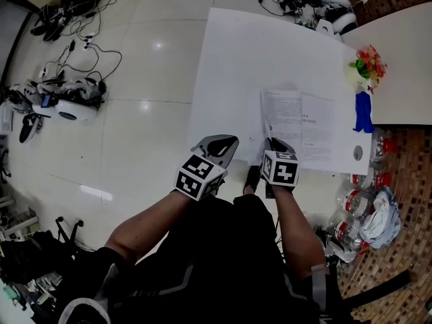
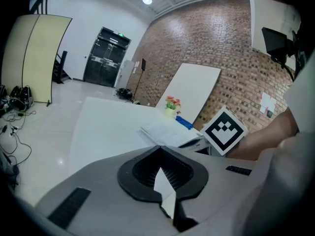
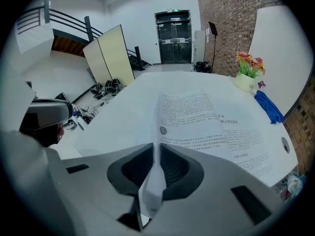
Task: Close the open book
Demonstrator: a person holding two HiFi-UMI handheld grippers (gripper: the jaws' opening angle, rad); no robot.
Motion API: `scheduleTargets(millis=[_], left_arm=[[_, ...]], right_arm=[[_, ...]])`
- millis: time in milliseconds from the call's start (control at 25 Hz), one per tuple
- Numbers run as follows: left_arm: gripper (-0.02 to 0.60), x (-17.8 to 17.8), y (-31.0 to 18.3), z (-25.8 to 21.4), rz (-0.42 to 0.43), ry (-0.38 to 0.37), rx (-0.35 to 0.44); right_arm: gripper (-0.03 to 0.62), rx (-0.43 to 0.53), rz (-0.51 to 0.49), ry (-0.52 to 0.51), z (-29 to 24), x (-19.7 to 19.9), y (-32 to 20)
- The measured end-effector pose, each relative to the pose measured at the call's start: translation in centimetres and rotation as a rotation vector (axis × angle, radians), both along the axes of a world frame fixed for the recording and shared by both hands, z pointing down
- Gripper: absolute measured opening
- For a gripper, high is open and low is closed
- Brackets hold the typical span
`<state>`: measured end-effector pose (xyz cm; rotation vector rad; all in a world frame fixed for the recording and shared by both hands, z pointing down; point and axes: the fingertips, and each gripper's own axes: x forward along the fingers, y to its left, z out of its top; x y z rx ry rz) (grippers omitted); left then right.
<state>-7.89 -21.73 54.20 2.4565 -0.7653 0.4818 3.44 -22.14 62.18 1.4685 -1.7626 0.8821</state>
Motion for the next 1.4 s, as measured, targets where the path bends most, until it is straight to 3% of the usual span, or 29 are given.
scheduleTargets(millis=[360, 720, 920, 1240, 1400], left_arm=[[-0.006, 2.5, -0.6, -2.0, 0.002, 0.023, 0.038], [-0.006, 7.3, -1.1, -4.1, 0.025, 0.039, 0.066], [-0.006, 9.6, -1.3, -4.8, 0.015, 0.041, 0.079], [-0.006, 11.0, -2.1, -4.5, -0.030, -0.018, 0.073], [-0.006, 11.7, -2.2, -4.3, -0.029, -0.053, 0.090]], right_arm=[[0.046, 0.093, 0.035, -0.116, -6.1, 2.2, -0.5], [0.046, 0.138, 0.096, -0.195, -9.2, 10.0, 0.4], [0.046, 0.124, 0.102, -0.254, -8.8, 15.0, 0.7], [0.048, 0.109, 0.099, -0.472, -6.2, 21.6, 1.1], [0.048, 0.054, 0.082, -0.464, -3.5, 24.4, 2.1]])
